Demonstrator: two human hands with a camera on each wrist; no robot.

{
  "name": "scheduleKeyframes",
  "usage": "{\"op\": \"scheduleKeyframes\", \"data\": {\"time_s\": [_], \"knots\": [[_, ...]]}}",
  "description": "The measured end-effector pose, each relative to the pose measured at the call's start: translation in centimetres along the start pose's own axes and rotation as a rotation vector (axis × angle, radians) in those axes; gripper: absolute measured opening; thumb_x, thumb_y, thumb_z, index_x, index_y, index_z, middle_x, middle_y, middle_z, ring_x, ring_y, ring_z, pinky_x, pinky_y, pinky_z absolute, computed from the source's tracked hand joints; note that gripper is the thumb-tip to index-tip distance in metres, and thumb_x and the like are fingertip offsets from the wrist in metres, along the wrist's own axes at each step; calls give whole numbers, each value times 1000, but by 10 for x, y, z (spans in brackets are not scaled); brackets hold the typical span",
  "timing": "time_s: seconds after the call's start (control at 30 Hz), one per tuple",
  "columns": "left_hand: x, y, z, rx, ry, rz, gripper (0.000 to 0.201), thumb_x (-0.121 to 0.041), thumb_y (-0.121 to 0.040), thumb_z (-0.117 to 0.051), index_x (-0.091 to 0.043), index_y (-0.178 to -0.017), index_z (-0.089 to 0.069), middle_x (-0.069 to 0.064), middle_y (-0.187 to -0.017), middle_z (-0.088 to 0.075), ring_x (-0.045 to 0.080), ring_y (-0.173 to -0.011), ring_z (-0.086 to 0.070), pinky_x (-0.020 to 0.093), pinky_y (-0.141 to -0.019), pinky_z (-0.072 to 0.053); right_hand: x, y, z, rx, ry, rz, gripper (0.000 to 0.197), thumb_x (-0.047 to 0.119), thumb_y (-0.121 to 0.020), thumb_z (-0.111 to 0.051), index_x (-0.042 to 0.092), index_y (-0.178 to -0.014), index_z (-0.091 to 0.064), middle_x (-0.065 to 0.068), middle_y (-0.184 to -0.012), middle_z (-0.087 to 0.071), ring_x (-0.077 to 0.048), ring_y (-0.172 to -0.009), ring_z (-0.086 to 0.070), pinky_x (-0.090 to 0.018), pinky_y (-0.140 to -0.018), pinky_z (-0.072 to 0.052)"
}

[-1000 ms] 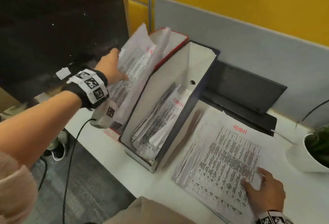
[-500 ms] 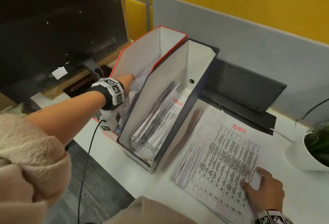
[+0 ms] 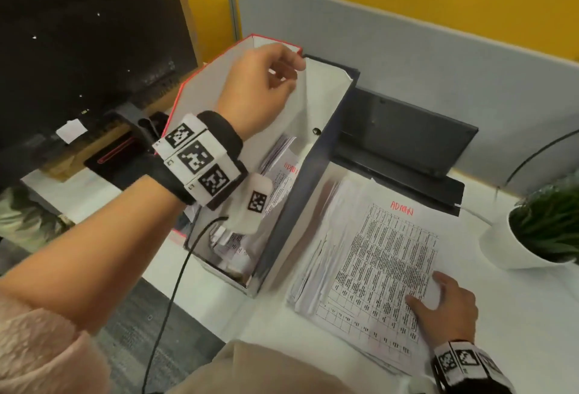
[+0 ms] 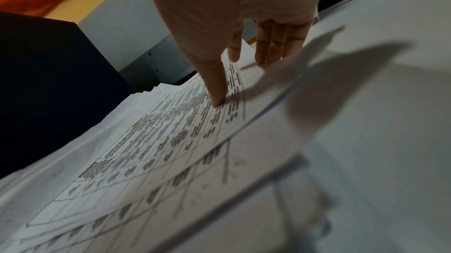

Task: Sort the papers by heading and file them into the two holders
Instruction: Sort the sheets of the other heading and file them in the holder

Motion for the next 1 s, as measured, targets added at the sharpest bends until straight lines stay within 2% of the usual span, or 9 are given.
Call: {"op": "scheduleKeyframes", "data": {"time_s": [0.2, 0.3, 0.37, 0.43, 0.5, 0.67, 0.87, 0.93, 1.0], "knots": [[-47, 51, -99, 260, 237, 13, 19, -5, -85, -56, -15, -97, -66, -1, -85, -65, 14, -72, -61, 22, -72, -53, 0, 2, -1, 13, -22, 3, 72, 27, -67, -81, 19, -131, -47, -16, -126, -43, -33, -119, -39, -40, -103, -33], [-27, 80, -151, 449, 70, 165, 19, -8, -86, -55, -17, -100, -65, -3, -88, -65, 12, -75, -57, 33, -88, -48, 2, 3, -1, 31, -41, -3, 72, 27, -69, -80, 20, -132, -45, -14, -127, -42, -31, -120, -37, -38, -104, -32], [-2, 96, -175, 580, -69, 308, 23, -10, -88, -54, -14, -109, -62, 3, -102, -66, 17, -93, -59, 37, -100, -42, 3, 4, -1, 44, -49, -9, 72, 27, -70, -79, 21, -133, -45, -13, -128, -41, -29, -121, -36, -37, -105, -32], [24, 108, -189, 698, -206, 444, 27, -11, -89, -54, -7, -115, -59, 10, -115, -63, 25, -106, -58, 35, -97, -45, 3, 6, 0, 55, -52, -5, 72, 27, -70, -79, 22, -133, -44, -12, -128, -41, -29, -122, -36, -37, -105, -32], [43, 116, -195, 755, -322, 503, 25, -17, -89, -57, -1, -108, -61, 14, -111, -64, 31, -102, -61, 36, -90, -50, 4, 8, 0, 70, -50, 1, 73, 27, -69, -79, 23, -133, -43, -11, -128, -41, -28, -122, -36, -37, -105, -33], [57, 124, -203, 698, -298, 545, 39, -41, -79, -69, -12, -60, -50, 2, -58, -52, 19, -55, -54, 26, -54, -47, 6, 14, 3, 140, 3, 25, 78, 34, -64, -81, 27, -131, -42, -8, -126, -43, -26, -121, -37, -35, -101, -35], [54, 127, -205, 551, -220, 487, 44, -24, -83, -69, -15, -52, -39, -1, -52, -40, 15, -47, -42, 23, -50, -42, 8, 16, 8, 194, 39, 23, 78, 43, -63, -81, 26, -130, -44, -2, -118, -50, -21, -115, -41, -37, -99, -39], [50, 129, -203, 535, -252, 381, 34, -21, -89, -60, -11, -58, -52, 3, -60, -50, 20, -59, -54, 29, -60, -50, 7, 12, 10, 210, 2, 4, 77, 38, -65, -81, 24, -130, -43, 1, -108, -54, -20, -111, -44, -37, -96, -41], [47, 133, -199, 450, -170, 236, 16, -11, -92, -55, -6, -94, -70, 8, -85, -61, 20, -80, -59, 27, -76, -49, 7, 6, 12, 237, -49, -29, 78, 31, -66, -81, 23, -132, -41, 7, -92, -53, -21, -107, -48, -38, -94, -43]]}}
Point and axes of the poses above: each hand's wrist, its own y-axis away from the middle knuckle, its own z-axis out of the back of the hand, x = y × z, the point moved 1 cm from there along -y, towards the middle knuckle
